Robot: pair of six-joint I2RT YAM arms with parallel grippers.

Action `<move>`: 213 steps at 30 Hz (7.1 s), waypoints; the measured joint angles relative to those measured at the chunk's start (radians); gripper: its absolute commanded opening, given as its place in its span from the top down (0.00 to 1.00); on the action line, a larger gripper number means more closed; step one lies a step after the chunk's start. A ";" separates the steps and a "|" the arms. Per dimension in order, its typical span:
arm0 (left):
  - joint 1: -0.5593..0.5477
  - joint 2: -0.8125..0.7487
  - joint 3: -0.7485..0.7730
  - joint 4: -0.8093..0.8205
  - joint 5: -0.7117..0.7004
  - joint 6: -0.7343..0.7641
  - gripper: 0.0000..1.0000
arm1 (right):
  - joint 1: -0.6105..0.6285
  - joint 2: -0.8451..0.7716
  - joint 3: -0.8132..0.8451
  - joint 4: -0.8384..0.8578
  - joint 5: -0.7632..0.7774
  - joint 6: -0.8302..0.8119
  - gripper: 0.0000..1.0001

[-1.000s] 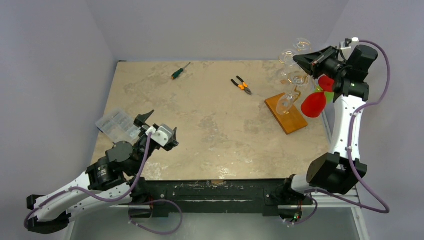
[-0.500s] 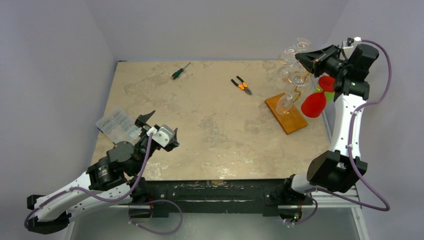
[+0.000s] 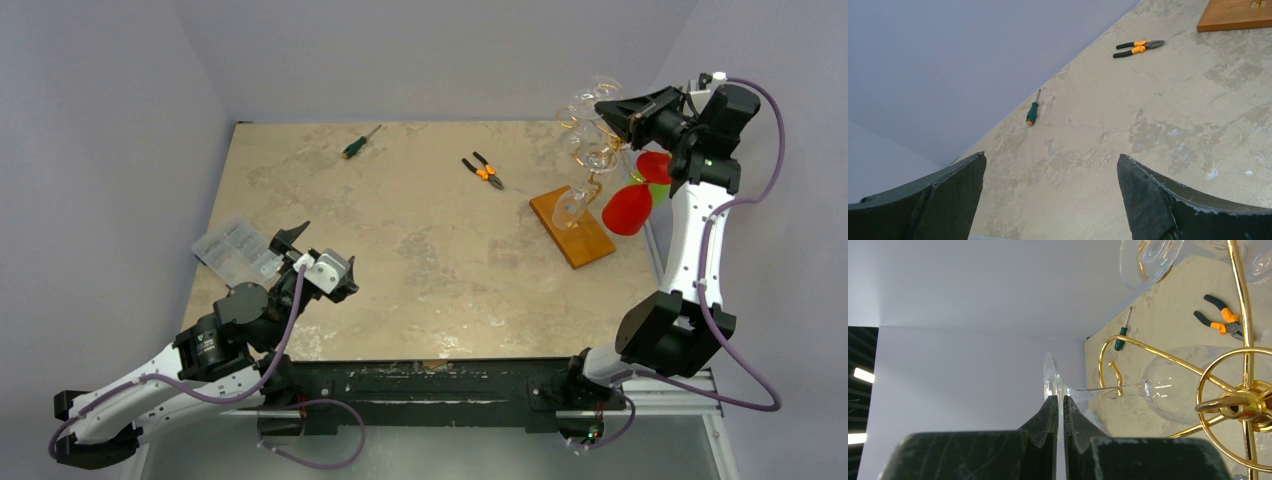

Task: Place the wine glass upside down on the wine glass rack
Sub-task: Turn the wine glass upside down at the wine rack, then reset both arms

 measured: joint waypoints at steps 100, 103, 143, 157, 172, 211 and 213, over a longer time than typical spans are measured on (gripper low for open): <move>0.062 0.009 -0.002 -0.003 0.053 -0.008 0.00 | 0.049 0.051 0.033 -0.027 0.040 -0.051 0.98; 0.062 0.010 -0.002 -0.003 0.053 -0.008 0.00 | 0.045 0.051 0.032 -0.027 0.030 -0.055 0.97; 0.062 0.011 -0.002 -0.002 0.053 -0.008 0.00 | 0.034 0.092 0.029 -0.055 0.020 -0.078 0.85; 0.062 0.011 -0.002 -0.003 0.053 -0.008 0.00 | 0.034 0.092 0.030 -0.056 0.019 -0.089 0.65; 0.062 -0.013 -0.002 -0.002 0.052 -0.008 0.00 | 0.001 0.085 0.090 -0.066 0.021 -0.141 0.51; 0.160 -0.069 -0.034 0.003 0.095 -0.090 0.00 | -0.201 -0.127 0.126 0.224 -0.350 -0.172 0.38; 0.161 -0.069 -0.034 0.003 0.097 -0.092 0.00 | -0.201 -0.136 0.130 0.234 -0.358 -0.169 0.38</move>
